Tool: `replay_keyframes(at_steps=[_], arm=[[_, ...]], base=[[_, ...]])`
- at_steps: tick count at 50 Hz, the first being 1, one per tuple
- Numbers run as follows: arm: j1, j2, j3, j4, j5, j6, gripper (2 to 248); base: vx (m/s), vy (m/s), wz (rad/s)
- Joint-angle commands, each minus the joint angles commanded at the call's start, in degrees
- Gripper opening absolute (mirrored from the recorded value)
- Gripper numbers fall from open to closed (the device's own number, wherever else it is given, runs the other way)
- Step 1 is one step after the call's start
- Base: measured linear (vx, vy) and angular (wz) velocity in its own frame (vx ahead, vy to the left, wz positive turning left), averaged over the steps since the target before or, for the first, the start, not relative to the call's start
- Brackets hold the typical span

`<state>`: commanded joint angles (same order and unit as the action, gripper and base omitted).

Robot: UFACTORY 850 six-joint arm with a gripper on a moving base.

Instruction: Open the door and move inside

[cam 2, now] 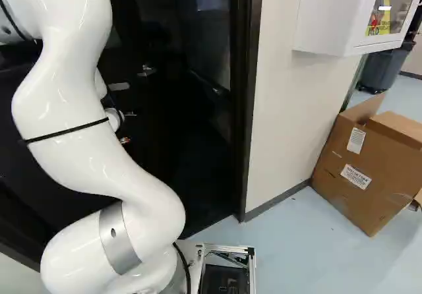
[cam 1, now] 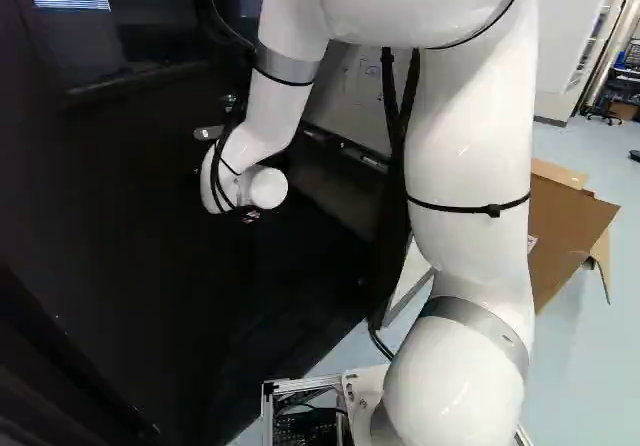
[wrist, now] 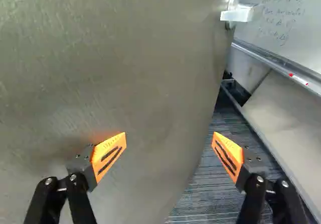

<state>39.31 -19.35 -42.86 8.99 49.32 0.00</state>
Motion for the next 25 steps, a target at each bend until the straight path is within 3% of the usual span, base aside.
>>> replay_keyframes(at_steps=[25], arm=[[2.22, -2.83, -3.50, -3.92, 0.00, 0.00, 247]], base=[[0.000, 0.000, 0.000]])
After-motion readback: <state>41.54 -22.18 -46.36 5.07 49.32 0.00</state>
